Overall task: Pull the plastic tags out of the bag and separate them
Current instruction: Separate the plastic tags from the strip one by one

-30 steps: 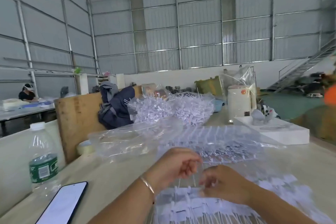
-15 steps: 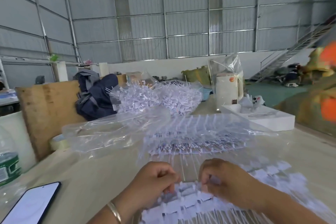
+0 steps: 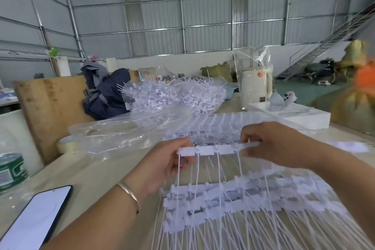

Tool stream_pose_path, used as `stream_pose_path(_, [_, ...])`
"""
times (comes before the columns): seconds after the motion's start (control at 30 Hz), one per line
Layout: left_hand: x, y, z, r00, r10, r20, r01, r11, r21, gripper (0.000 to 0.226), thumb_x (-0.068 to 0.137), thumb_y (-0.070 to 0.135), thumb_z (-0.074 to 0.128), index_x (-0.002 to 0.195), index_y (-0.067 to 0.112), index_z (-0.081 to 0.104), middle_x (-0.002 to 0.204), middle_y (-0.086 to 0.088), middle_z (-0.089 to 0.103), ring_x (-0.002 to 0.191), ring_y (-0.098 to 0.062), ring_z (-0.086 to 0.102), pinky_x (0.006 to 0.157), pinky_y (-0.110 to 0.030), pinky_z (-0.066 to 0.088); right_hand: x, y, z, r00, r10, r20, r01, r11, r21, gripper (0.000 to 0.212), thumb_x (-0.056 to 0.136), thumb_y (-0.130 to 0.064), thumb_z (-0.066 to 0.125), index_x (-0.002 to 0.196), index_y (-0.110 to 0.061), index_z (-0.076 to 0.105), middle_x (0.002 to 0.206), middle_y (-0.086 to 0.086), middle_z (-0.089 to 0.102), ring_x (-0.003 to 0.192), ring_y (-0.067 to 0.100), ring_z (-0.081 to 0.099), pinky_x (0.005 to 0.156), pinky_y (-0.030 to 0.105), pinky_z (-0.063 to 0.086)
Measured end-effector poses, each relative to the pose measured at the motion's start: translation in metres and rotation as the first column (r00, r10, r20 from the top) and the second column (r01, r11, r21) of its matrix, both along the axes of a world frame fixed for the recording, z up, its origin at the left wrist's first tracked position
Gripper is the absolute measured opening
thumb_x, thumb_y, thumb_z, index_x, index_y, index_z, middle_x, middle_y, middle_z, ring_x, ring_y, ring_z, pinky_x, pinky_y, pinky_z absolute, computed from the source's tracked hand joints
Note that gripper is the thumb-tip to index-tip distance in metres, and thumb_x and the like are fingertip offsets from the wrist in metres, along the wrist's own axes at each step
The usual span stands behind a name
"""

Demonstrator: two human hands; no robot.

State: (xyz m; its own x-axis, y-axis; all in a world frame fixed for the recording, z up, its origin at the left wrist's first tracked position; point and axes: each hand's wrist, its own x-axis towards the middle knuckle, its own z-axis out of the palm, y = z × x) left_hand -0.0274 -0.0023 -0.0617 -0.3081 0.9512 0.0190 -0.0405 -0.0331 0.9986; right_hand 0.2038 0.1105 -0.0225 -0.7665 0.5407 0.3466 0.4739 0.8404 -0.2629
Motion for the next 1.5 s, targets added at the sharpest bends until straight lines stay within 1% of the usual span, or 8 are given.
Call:
stream_pose_path(0.13, [0.008,-0.008,-0.023,0.974,0.179,-0.138,-0.166,0.981,0.103,0.026,0.091,0.024,0.063,0.067,0.02,0.07,0.061,-0.004,0.06,0.051,-0.014,0.048,0.05,-0.022,0.038,-0.021,0.005,-0.008,0.997,-0.048,0.066,0.047,0.999,0.013,0.018,0.092,-0.022,0.054,0.084,-0.037,0.056,0.075,-0.017,0.057,0.077,0.007,0.055,0.07,0.024,0.042])
stream_pose_path(0.3, [0.015,-0.011,-0.044,0.965,0.212,-0.152,-0.193,0.972,0.132,0.023,0.092,0.022,0.062,0.075,0.008,0.067,0.056,-0.001,0.056,0.048,-0.012,0.047,0.048,-0.018,0.041,-0.038,-0.012,-0.07,0.944,0.05,-0.327,-0.108,0.981,-0.16,0.03,0.095,-0.029,0.043,0.077,-0.048,0.057,0.061,-0.008,0.059,0.055,0.006,0.053,0.056,0.025,0.042])
stream_pose_path(0.4, [0.024,-0.008,-0.046,0.971,0.15,-0.187,-0.127,0.983,0.129,0.03,0.093,0.022,0.06,0.063,0.02,0.064,0.056,-0.003,0.055,0.046,-0.011,0.045,0.047,-0.019,0.037,-0.05,-0.015,-0.088,0.925,0.097,-0.368,-0.189,0.957,-0.222,0.028,0.092,-0.049,0.053,0.067,-0.036,0.053,0.055,-0.007,0.041,0.052,0.008,0.04,0.055,0.027,0.031])
stream_pose_path(0.63, [0.016,-0.017,-0.039,0.953,0.166,-0.254,-0.133,0.981,0.143,0.016,0.083,0.025,0.07,0.067,0.024,0.071,0.061,-0.001,0.062,0.052,-0.01,0.052,0.049,-0.016,0.04,-0.041,0.0,-0.086,0.862,-0.03,-0.505,-0.235,0.861,-0.452,0.039,0.081,-0.032,0.074,0.061,-0.013,0.046,0.047,-0.012,0.037,0.044,0.002,0.038,0.047,0.013,0.028])
stream_pose_path(0.8, [0.016,-0.017,-0.035,0.999,-0.019,0.044,0.013,0.991,0.13,0.01,0.069,0.025,0.079,0.067,0.018,0.073,0.063,-0.002,0.061,0.052,-0.009,0.053,0.048,-0.016,0.042,-0.041,-0.009,-0.076,0.833,0.037,-0.551,-0.289,0.88,-0.378,0.047,0.082,-0.039,0.07,0.061,-0.01,0.04,0.057,0.0,0.028,0.05,0.009,0.031,0.05,0.015,0.025])
stream_pose_path(1.0, [0.026,-0.016,-0.038,0.842,-0.33,0.427,0.26,0.941,0.214,0.036,0.052,0.017,0.095,0.063,0.01,0.062,0.059,-0.004,0.053,0.048,-0.01,0.047,0.047,-0.022,0.045,-0.034,-0.019,-0.065,0.749,0.082,-0.657,-0.511,0.703,-0.495,0.043,0.072,-0.038,0.078,0.07,0.0,0.057,0.062,0.006,0.044,0.059,0.015,0.04,0.058,0.018,0.035])
stream_pose_path(1.3, [0.04,-0.016,-0.042,0.678,-0.579,0.453,0.511,0.814,0.275,0.012,0.081,0.02,0.078,0.087,0.01,0.076,0.068,0.001,0.067,0.057,-0.007,0.059,0.058,-0.024,0.052,-0.043,-0.038,-0.063,0.798,0.141,-0.585,-0.527,0.633,-0.567,0.027,0.075,-0.04,0.065,0.053,-0.026,0.058,0.051,-0.007,0.047,0.053,0.009,0.041,0.056,0.017,0.035])
stream_pose_path(1.5, [0.033,-0.016,-0.032,0.81,-0.33,0.484,0.257,0.943,0.213,0.038,0.047,0.012,0.096,0.071,0.007,0.067,0.057,-0.003,0.052,0.047,-0.011,0.049,0.046,-0.021,0.046,-0.039,-0.032,-0.059,0.725,-0.004,-0.689,-0.523,0.649,-0.553,0.034,0.062,-0.04,0.077,0.075,-0.01,0.071,0.06,0.011,0.051,0.054,0.016,0.046,0.055,0.02,0.04])
